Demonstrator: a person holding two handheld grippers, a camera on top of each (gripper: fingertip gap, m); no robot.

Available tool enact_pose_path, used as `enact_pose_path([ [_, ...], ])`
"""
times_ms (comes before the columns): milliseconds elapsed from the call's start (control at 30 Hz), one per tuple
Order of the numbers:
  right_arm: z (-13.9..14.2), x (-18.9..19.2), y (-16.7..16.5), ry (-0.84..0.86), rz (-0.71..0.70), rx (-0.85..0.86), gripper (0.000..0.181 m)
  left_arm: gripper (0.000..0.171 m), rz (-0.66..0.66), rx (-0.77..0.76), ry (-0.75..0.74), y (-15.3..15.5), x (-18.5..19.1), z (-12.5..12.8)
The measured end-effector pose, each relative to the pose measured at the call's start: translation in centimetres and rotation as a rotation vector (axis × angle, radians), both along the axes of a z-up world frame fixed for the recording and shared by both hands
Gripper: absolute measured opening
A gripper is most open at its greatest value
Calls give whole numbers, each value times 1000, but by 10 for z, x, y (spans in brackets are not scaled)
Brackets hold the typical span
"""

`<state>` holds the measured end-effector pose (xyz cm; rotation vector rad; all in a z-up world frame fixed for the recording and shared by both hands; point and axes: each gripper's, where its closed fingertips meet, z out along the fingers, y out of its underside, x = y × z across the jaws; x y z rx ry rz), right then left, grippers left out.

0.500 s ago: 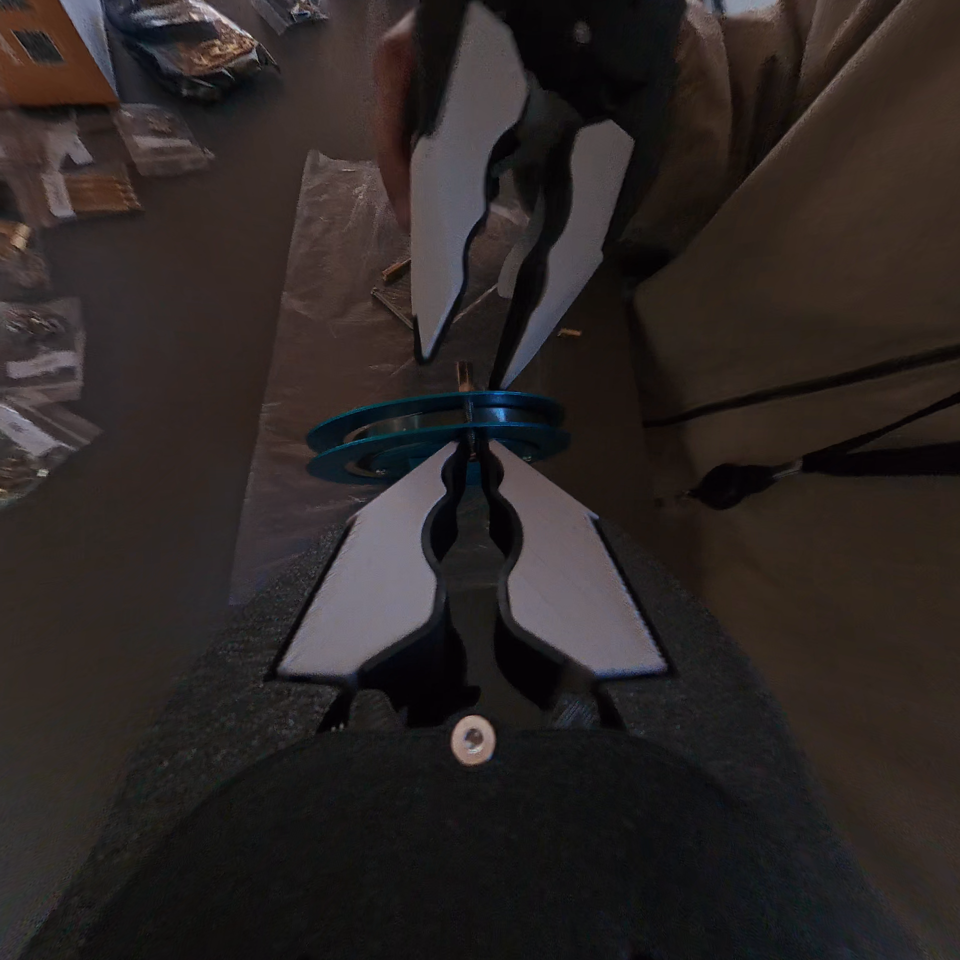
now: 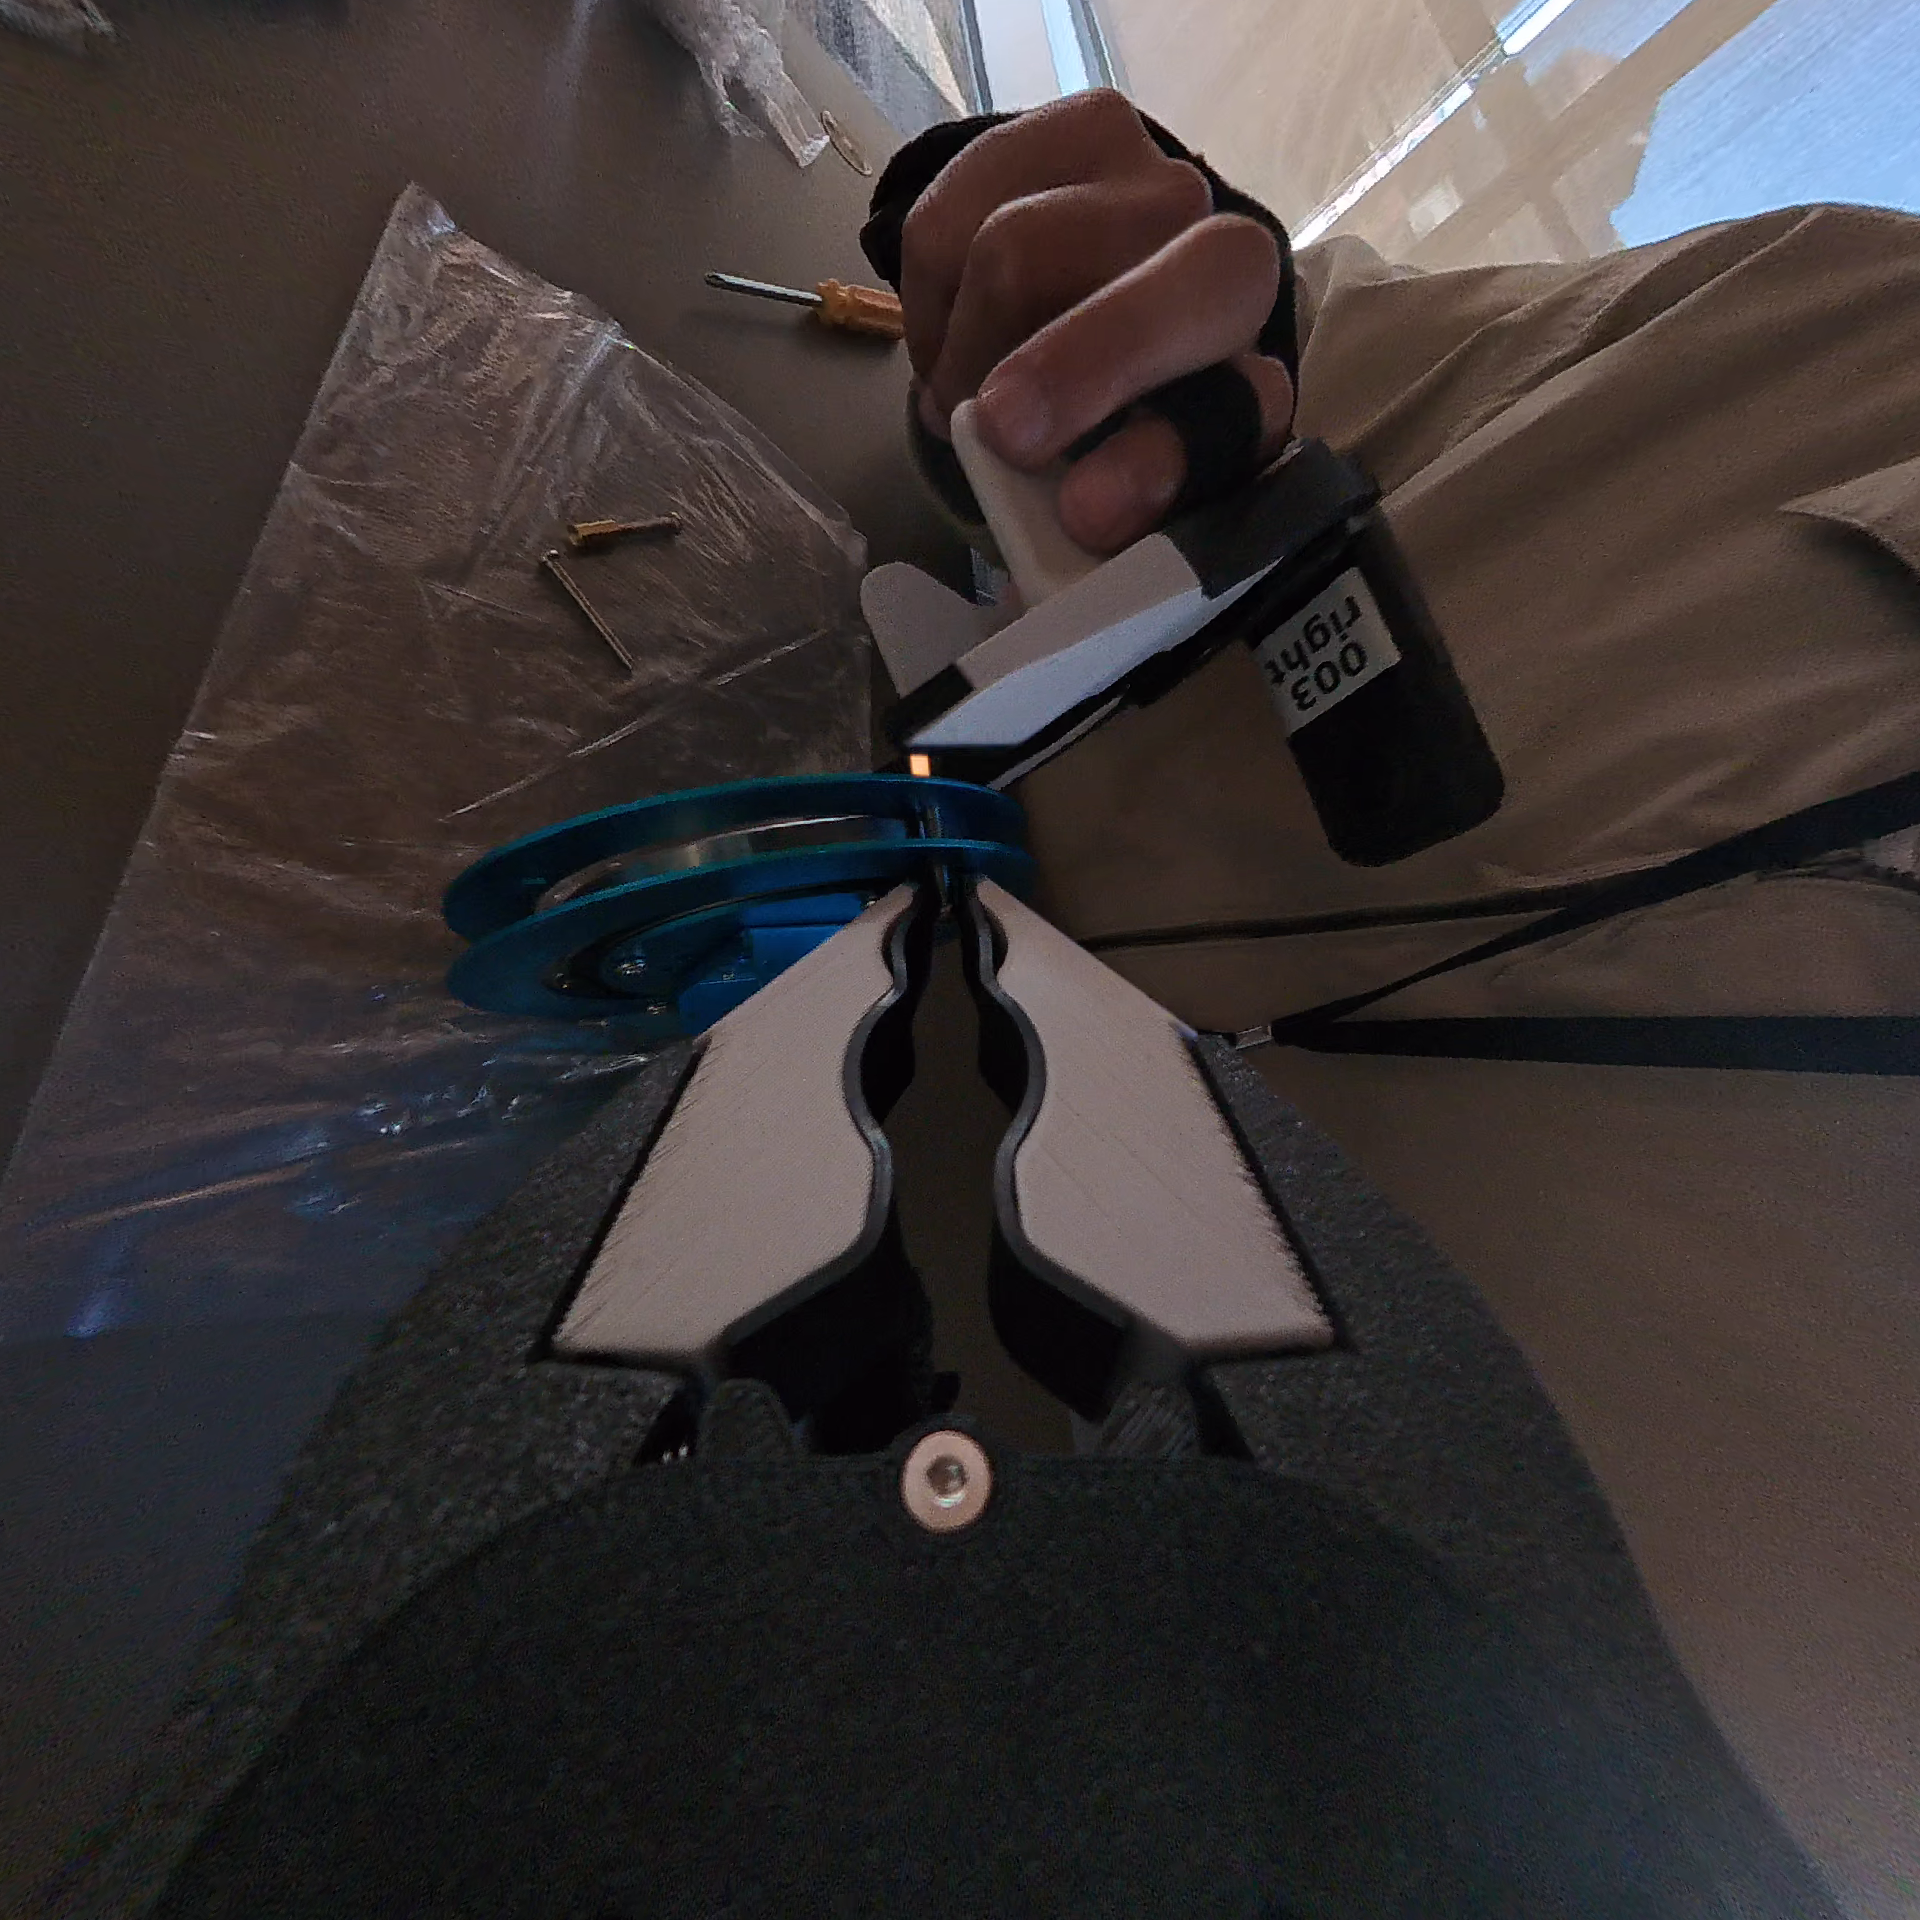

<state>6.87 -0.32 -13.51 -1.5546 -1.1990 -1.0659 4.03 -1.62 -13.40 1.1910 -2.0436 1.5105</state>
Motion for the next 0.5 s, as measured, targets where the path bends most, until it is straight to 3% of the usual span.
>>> enact_pose_path([
  [133, -3, -1, -1, -63, 25, 18, 17, 4, 13, -19, 16, 2, 1, 1],
  [233, -2, -2, 0, -85, 34, 14, 15, 4, 24, 4, -6, 2, 1, 1],
  [500, -3, -12, -6, 313, 51, -422, 5, 2, 28, 473, -289, 4, -4, -8],
])
